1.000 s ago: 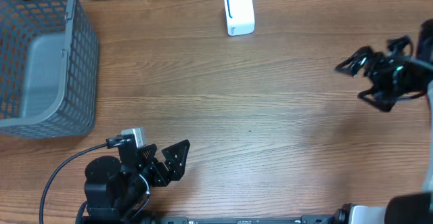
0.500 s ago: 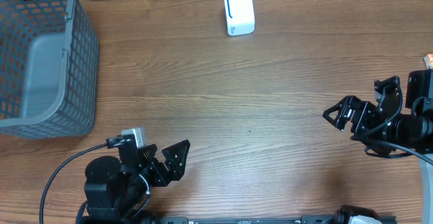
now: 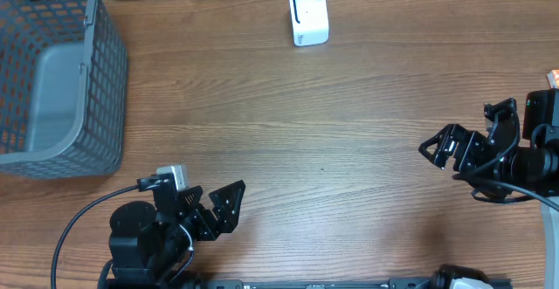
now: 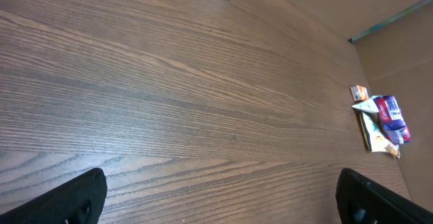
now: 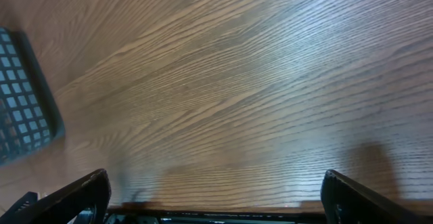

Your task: Scan the item barcode

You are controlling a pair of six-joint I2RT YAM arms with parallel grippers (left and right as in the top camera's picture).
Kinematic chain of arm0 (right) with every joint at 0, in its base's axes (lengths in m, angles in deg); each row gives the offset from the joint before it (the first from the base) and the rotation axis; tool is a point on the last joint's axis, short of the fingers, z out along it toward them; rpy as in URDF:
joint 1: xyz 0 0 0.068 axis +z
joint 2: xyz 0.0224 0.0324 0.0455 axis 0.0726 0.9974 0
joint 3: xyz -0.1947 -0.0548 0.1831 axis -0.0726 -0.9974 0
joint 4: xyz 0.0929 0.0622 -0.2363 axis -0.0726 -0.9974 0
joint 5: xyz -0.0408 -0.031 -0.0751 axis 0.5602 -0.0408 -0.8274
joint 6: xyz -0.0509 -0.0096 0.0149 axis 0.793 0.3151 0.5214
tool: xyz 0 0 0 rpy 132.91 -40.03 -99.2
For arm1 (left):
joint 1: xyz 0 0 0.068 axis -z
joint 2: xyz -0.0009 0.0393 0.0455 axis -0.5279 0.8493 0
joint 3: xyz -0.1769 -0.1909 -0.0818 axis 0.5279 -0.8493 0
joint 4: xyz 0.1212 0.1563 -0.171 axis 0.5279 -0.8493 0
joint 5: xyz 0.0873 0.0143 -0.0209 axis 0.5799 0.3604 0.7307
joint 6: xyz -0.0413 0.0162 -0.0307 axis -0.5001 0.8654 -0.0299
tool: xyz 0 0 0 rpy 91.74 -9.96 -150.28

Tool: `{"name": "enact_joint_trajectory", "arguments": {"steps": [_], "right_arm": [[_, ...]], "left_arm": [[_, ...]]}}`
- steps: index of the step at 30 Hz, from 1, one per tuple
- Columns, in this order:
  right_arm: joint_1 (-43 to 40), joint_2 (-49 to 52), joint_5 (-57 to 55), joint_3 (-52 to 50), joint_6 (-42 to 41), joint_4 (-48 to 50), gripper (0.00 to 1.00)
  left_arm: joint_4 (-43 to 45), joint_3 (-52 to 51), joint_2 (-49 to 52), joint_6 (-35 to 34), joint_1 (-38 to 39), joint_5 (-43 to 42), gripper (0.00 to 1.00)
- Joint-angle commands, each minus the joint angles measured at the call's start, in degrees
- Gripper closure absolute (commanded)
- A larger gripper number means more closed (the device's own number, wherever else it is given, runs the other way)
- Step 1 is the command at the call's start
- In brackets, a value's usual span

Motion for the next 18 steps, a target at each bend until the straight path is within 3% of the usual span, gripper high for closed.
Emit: {"name": "enact_joint_trajectory", "arguments": {"steps": [1, 4, 9, 18], "right_arm": [[0.83, -0.24, -0.94, -1.97, 0.52, 1.18, 0.00], [3.13, -0.09, -0.92, -4.83, 0.70, 4.72, 0.00], [8.85, -1.03, -0.90, -12.96, 2.47, 19.87, 0.00], [12.37, -21.57, -0.70, -33.31, 4.74, 47.30, 0.00]], "left_arm": [[0.04, 0.33, -0.24, -0.57, -0.24, -0.39, 0.00], [0.04, 0.33, -0.24, -0.57, -0.24, -0.39, 0.00], [0.04, 0.33, -0.24, -0.57, -0.24, -0.39, 0.00], [0.04, 0.33, -0.24, -0.57, -0.24, -0.39, 0.00]]}}
